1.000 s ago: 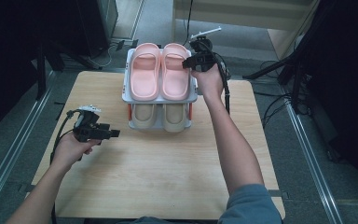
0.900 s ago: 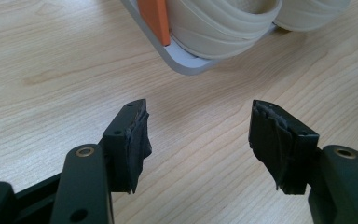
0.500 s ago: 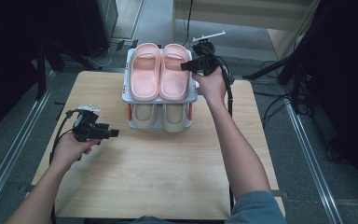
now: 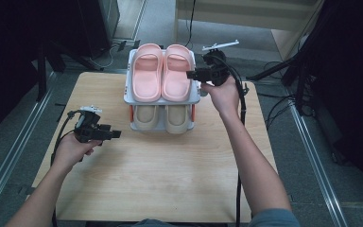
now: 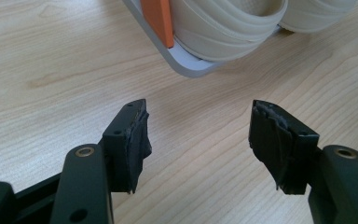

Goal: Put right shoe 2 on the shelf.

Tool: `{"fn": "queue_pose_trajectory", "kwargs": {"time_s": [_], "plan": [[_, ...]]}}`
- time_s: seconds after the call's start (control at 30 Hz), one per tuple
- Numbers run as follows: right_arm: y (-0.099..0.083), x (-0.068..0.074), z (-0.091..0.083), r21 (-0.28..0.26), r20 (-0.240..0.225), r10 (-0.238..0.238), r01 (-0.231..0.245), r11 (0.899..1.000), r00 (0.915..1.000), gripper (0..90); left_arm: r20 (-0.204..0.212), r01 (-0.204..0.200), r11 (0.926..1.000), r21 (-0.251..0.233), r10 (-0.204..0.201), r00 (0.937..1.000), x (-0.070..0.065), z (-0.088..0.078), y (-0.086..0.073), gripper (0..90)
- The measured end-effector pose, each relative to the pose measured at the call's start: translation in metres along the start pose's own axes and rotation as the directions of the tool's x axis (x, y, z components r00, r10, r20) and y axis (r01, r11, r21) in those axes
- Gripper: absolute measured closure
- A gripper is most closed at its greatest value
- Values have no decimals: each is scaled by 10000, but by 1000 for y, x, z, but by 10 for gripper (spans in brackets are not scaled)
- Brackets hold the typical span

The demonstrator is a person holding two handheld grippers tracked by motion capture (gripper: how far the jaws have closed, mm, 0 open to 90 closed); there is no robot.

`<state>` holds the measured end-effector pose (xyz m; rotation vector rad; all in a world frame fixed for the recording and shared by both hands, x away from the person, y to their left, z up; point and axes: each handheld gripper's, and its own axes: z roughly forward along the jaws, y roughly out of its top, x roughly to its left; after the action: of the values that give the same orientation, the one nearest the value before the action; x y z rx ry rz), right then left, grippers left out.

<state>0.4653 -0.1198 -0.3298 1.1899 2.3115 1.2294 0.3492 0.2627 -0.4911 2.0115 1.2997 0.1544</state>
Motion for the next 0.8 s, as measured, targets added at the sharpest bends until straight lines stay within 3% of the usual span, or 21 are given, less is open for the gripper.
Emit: {"fn": "queue_pose_trajectory", "kwargs": {"time_s": [0.17,0.37,0.43,0.8], "plan": [[-10,2,-11,-78,-181,-254,253,9997,9995,584,9,-4,10000,37,4,10000,0,3,2,377],[-26,0,-22,-255,-217,-207,202,9995,9995,581,-2,-102,9999,-99,102,9999,-1,8,4,386],[-32,-1,-25,-269,-244,-158,152,9995,9996,577,-95,-194,9998,106,195,9998,-2,10,7,389],[-73,-6,-35,-401,-322,-63,50,9992,9995,531,70,-381,9993,-28,381,9992,-6,20,16,382]]}}
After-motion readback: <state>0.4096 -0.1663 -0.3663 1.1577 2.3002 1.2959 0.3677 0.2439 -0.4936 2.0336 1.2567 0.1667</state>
